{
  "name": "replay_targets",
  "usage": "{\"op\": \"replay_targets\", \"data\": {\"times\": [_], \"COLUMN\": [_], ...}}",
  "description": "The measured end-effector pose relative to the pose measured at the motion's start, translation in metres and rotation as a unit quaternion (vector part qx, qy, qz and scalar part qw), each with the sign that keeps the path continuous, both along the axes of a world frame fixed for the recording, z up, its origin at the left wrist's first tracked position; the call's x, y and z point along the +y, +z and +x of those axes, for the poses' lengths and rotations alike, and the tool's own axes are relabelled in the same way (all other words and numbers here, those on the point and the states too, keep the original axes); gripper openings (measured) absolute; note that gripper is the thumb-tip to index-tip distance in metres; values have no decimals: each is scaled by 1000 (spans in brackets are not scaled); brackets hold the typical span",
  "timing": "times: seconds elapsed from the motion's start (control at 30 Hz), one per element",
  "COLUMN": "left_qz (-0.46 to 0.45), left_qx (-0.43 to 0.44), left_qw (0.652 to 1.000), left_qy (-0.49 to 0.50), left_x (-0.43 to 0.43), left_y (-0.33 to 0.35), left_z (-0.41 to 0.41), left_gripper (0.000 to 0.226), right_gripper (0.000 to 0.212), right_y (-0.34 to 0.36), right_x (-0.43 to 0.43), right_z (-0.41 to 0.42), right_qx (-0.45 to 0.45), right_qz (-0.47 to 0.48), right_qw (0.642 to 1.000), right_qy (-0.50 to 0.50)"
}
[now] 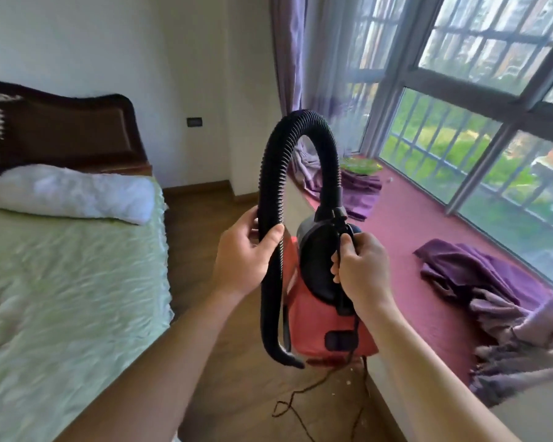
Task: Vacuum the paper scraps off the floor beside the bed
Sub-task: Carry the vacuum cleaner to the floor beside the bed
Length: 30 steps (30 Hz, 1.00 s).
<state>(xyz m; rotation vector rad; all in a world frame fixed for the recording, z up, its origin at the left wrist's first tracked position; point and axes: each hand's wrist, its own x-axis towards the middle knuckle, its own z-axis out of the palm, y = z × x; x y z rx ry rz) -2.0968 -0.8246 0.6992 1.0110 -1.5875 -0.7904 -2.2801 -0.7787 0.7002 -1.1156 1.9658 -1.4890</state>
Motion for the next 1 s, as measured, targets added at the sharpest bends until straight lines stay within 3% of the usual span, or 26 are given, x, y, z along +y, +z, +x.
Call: {"op": "replay_targets", "data": {"times": [0.53,1.0], "left_qz": [-2,3], "left_qx": [-16,-24], "left_qw": [995,987], "left_qy": [95,157], "left_x": [-247,-484], "left_y": [-15,-33], "left_z": [105,129], "left_gripper": [15,25], "right_gripper": [28,25], "right_y": [-11,-25], "right_x": [-277,-534], "right_z": [92,122], "right_qx": [11,-37], "right_qz": [30,32], "right_qw": [996,988], "right_qy": [86,145]}}
